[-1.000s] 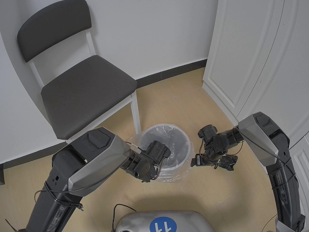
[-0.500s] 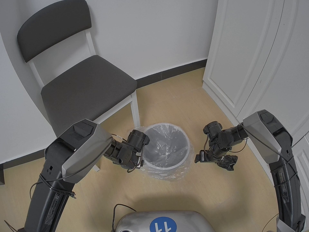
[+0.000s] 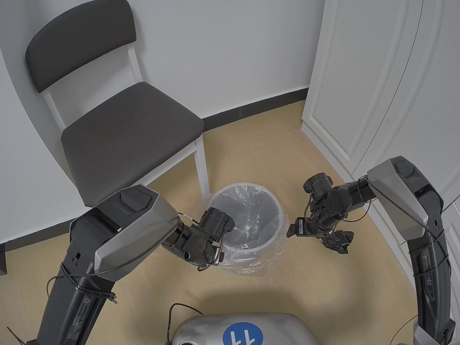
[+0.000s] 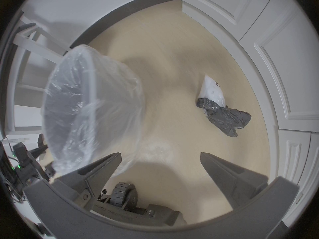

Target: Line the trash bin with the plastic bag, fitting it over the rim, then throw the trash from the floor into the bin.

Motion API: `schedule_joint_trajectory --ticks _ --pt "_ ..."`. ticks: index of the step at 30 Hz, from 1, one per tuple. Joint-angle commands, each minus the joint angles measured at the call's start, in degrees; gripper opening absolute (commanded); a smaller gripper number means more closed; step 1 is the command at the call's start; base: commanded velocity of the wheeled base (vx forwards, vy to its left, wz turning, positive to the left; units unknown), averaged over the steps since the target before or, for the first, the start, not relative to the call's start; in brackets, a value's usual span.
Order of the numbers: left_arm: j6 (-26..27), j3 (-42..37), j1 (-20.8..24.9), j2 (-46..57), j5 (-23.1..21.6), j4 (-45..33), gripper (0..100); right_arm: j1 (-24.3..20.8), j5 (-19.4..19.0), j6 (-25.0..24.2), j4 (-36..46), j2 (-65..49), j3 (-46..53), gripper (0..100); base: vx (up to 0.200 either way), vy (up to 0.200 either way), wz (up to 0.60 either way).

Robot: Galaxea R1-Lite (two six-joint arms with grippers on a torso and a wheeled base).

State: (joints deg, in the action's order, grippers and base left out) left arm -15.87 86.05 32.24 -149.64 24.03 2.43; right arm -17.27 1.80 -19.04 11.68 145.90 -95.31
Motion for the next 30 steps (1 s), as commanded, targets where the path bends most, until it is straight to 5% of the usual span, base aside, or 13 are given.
schedule_joint_trajectory --ticks 1,9,14,21,30 --pt "-0.56 -2.12 1.68 1.28 -0.30 1.88 100 -2.33 -0.93 -1.88 -0.08 -4.74 1.53 100 0.000 0.000 0.00" --pt "-2.32 -2.82 1.68 1.63 -0.30 2.14 100 -8.65 -0.93 -10.23 -7.46 -3.25 0.21 100 0.000 0.000 0.00" --pt "-4.96 -2.91 2.65 1.81 -0.21 2.14 100 -11.20 2.68 -16.20 -12.29 0.79 -4.63 100 0.000 0.000 0.00" --pt "-6.45 -3.00 4.05 1.81 -0.21 2.14 100 -11.91 5.14 -16.38 -10.98 4.04 -7.00 100 0.000 0.000 0.00" --pt "-6.45 -3.26 4.23 1.81 -0.21 2.23 100 -11.11 5.93 -14.27 2.38 0.70 -8.05 100 0.000 0.000 0.00"
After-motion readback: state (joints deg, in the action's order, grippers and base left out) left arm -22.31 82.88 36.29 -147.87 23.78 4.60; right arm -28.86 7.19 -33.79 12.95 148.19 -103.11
